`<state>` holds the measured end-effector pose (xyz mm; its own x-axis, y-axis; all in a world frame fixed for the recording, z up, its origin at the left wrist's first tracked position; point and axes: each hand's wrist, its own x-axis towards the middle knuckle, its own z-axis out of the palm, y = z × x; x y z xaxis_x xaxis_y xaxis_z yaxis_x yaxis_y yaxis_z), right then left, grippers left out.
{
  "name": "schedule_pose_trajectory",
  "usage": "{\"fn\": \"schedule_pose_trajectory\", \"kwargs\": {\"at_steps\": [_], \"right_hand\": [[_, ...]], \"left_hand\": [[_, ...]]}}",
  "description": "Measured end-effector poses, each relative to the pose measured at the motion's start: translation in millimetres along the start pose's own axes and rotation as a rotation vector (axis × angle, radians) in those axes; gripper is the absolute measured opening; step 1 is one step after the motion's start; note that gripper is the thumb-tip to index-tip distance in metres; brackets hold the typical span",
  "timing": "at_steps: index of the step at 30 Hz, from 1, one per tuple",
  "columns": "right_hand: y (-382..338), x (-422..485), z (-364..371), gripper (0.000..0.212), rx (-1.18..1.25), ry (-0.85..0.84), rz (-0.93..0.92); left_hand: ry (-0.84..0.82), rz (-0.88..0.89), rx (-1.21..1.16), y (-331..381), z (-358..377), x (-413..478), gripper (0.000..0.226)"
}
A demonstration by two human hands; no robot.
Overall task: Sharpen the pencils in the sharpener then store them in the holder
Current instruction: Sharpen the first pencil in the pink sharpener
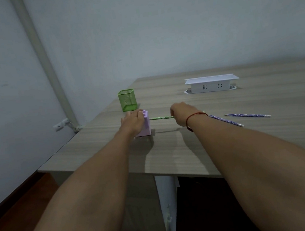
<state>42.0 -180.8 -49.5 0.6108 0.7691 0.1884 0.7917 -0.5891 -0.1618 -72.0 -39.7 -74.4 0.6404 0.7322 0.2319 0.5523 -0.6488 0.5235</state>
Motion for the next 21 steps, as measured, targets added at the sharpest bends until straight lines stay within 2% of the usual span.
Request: {"fn": "schedule_pose_trajectory", "kwargs": {"at_steps": [11, 15, 21], "right_hand": [[-10, 15, 16, 0.037, 0.072, -0.01, -0.061], [-4, 26, 20, 0.03, 0.107, -0.067, -0.109], [-17, 33, 21, 0.027, 0.116, -0.042, -0.14]], "left_hand": [[-0.008, -0.032, -0.077, -6, 0, 4, 0.045], [0.042, -0.025, -0.105, -6, 8, 7, 0.039], [0.092, -0.024, -0.094, -5, 10, 8, 0.039]]}}
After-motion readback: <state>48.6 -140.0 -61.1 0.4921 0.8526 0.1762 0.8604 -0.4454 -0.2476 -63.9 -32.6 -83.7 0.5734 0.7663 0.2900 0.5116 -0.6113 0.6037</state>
